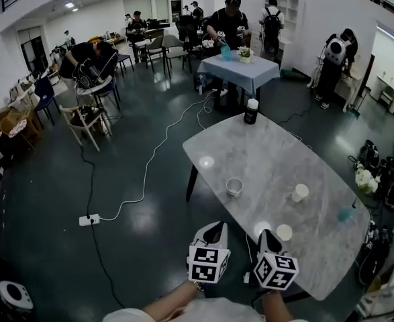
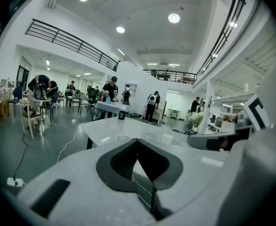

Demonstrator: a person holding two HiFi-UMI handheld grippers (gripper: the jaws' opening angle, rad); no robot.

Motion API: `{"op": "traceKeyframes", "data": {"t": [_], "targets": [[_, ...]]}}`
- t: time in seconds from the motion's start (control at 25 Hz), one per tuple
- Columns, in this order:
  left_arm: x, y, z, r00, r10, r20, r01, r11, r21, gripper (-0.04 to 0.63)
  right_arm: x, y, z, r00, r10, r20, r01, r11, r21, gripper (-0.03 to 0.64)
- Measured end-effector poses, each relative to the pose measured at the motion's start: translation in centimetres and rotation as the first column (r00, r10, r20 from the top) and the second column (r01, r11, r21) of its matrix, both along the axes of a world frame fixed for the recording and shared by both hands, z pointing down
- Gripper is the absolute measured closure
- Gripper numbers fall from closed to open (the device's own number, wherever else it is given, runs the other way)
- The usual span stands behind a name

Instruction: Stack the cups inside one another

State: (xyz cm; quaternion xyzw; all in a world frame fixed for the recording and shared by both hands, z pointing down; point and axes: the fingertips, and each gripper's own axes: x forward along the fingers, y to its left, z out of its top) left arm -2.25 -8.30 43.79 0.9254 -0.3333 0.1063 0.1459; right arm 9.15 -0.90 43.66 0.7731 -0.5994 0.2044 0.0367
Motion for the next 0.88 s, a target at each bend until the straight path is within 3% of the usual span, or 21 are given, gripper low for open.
{"op": "traceKeyframes", "data": {"t": [0.6,0.88], "targets": [[1.4,-5.2,1.9,0.994,0.104,0.025,-0.103,0.994,-0.033,0.600,1.4,-2.9,1.8,0.989,0.146,0.022,-0.145,0.989,-0.039,0.609],[3.6,-6.1,2.2,0.994,0.100,0.037,-0.099,0.995,-0.033,0.600,3.0,-4.8,2.2,0.993,0.113,0.029,-0.111,0.993,-0.040,0.609]]}}
